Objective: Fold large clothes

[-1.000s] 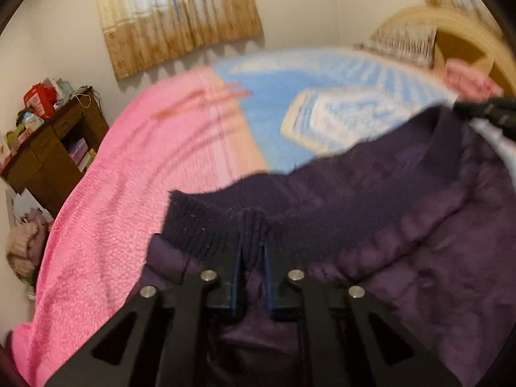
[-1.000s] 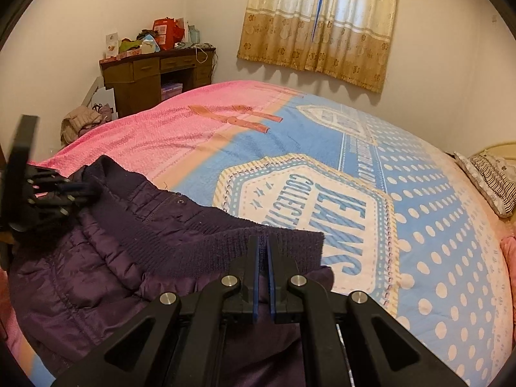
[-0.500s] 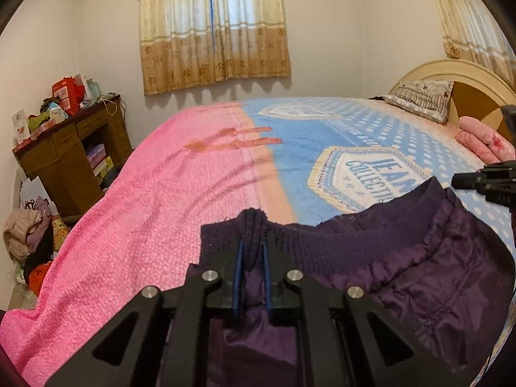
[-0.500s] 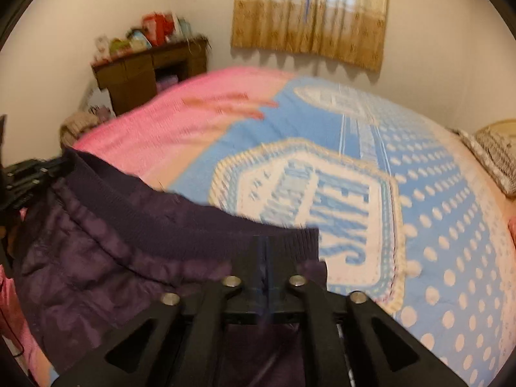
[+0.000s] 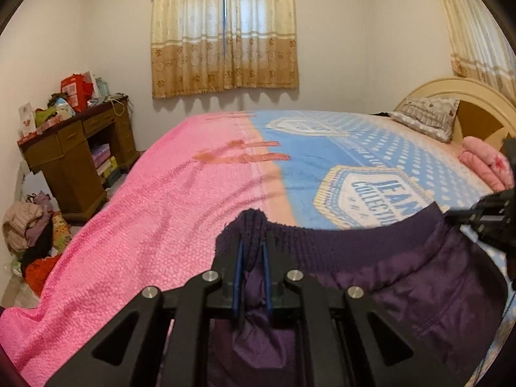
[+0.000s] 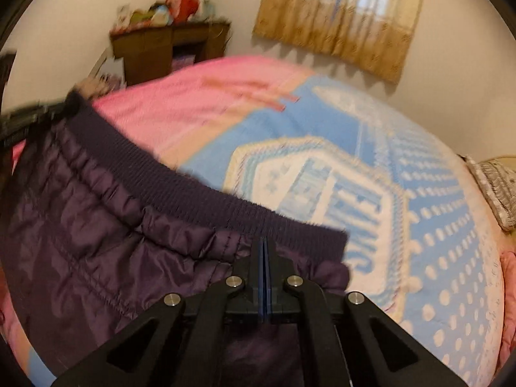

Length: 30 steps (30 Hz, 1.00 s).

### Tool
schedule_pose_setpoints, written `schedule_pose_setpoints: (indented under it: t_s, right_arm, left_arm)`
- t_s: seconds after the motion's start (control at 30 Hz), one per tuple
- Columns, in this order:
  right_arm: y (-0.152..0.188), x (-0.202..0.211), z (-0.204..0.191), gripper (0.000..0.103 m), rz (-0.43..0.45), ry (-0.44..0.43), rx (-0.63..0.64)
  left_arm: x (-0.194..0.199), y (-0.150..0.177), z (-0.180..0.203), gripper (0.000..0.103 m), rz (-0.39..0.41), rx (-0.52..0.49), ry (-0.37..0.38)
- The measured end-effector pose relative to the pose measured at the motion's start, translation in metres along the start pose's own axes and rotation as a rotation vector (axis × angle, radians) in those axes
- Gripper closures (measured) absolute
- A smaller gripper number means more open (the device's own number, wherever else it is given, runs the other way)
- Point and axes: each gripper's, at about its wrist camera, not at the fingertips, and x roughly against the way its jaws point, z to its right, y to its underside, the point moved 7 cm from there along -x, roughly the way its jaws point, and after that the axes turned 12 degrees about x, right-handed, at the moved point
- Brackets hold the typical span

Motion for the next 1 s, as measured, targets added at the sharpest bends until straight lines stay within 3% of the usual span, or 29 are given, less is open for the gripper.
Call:
schedule_pose_setpoints:
  t_s: [0.1, 0.3, 0.47, 0.57, 0.83, 0.93, 1.0]
  right_arm:
    - [0.001, -0.017, 0.0, 0.103, -0.026, 0.027, 0.013]
    - [0.028, -0.066, 0.0, 0.103, -0.118, 0.078, 0.009]
    - [0.036, -0.083, -0.004, 0.103, -0.141, 0.109, 0.01]
    - [0.037, -0.087, -0.007, 0.103, -0.138, 0.152, 0.031]
    - [0.035, -0.091, -0.007, 0.102, -0.146, 0.169, 0.049]
    - [0.031, -0.077, 0.004, 0.103, -0.144, 0.128, -0.01]
    - [0.027, -0.048, 0.015, 0.102, -0.088, 0.148, -0.104]
  left_arm:
    - [-0.023, 0.008, -0.001, 0.091, -0.013, -0.046, -0.069]
    - [-0.079, 0.04, -0.002, 0.09, -0.151, -0.1, -0.16]
    - [-0.088, 0.054, 0.009, 0.09, -0.149, -0.184, -0.242]
    - [-0.089, 0.055, 0.004, 0.089, -0.154, -0.17, -0.244]
    - [-0.09, 0.057, 0.004, 0.088, -0.177, -0.186, -0.26]
    - [-0.077, 0.043, 0.003, 0.077, -0.172, -0.146, -0.237]
    - [-0.042, 0.024, 0.004, 0.065, -0.099, -0.091, -0.218]
